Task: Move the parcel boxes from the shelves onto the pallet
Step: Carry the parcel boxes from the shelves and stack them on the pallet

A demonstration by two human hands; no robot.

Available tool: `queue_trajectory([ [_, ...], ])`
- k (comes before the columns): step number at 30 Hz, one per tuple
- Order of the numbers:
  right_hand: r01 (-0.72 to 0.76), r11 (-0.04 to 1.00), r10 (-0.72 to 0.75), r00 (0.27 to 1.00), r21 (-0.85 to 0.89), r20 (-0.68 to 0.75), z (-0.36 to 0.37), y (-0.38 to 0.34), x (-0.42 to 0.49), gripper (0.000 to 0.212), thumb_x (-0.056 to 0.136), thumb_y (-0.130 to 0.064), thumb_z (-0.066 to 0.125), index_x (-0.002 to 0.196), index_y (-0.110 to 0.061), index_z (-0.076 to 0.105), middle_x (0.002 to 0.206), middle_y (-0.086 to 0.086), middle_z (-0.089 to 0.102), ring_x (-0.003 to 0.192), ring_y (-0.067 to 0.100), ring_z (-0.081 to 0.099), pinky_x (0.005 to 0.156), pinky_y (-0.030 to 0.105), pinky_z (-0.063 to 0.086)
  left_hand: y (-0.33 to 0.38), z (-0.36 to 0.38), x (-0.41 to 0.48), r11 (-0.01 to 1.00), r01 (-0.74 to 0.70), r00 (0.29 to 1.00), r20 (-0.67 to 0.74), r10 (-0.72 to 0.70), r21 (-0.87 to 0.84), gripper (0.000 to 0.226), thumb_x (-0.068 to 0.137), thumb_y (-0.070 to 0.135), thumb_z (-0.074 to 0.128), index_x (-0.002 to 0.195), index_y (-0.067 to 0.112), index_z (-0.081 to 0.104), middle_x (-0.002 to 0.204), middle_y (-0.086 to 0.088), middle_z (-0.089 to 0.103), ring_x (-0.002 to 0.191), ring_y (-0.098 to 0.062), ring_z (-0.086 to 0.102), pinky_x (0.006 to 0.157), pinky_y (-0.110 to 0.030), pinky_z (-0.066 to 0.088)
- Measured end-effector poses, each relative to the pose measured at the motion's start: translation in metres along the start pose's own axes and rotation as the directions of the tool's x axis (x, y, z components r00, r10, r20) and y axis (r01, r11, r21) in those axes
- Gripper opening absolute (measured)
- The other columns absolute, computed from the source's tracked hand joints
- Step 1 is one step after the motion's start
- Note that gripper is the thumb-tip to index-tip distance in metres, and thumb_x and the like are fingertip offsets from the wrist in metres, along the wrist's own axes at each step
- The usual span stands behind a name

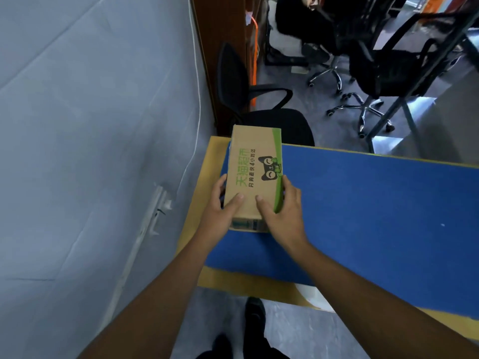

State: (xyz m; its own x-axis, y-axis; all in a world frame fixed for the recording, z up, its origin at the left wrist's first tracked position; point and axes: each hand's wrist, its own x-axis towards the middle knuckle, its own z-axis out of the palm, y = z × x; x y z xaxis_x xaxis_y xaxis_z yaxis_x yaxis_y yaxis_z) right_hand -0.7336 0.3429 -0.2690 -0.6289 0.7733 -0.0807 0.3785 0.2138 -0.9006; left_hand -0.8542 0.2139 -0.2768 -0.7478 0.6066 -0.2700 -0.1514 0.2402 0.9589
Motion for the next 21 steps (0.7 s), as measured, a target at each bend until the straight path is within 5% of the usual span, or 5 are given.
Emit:
queue_trajectory([
  [11, -0.063, 0.995, 0.063, 0.998, -0.080, 0.000, 0.047, -0.004, 0.025, 0.095, 0.096, -0.051, 0.068, 0.168, -0.018, 0.015, 0.150, -0.003, 0.034, 0.141, 0.014, 0.041, 0.117, 0.043, 0.044, -0.014, -0.039, 0.048, 0.999, 0.028, 0.996, 0.081, -0.031, 0.038, 0.087, 0.087, 0.057, 0.073, 0.160, 0.043, 0.029, 0.139, 0.024, 0.063, 0.126, 0.000, 0.062, 0.102, -0.037, 0.055],
  [21, -0.097, 0.987, 0.090, 0.994, -0.128, -0.061, 0.057, -0.009, 0.022, 0.094, 0.097, -0.054, 0.066, 0.168, -0.018, 0.016, 0.151, -0.002, 0.037, 0.143, 0.016, 0.040, 0.118, 0.046, 0.042, -0.014, -0.050, 0.057, 0.996, 0.040, 0.985, 0.162, -0.053, 0.081, 0.087, 0.085, 0.065, 0.072, 0.156, 0.054, 0.022, 0.138, 0.032, 0.057, 0.118, 0.006, 0.063, 0.094, -0.031, 0.058],
])
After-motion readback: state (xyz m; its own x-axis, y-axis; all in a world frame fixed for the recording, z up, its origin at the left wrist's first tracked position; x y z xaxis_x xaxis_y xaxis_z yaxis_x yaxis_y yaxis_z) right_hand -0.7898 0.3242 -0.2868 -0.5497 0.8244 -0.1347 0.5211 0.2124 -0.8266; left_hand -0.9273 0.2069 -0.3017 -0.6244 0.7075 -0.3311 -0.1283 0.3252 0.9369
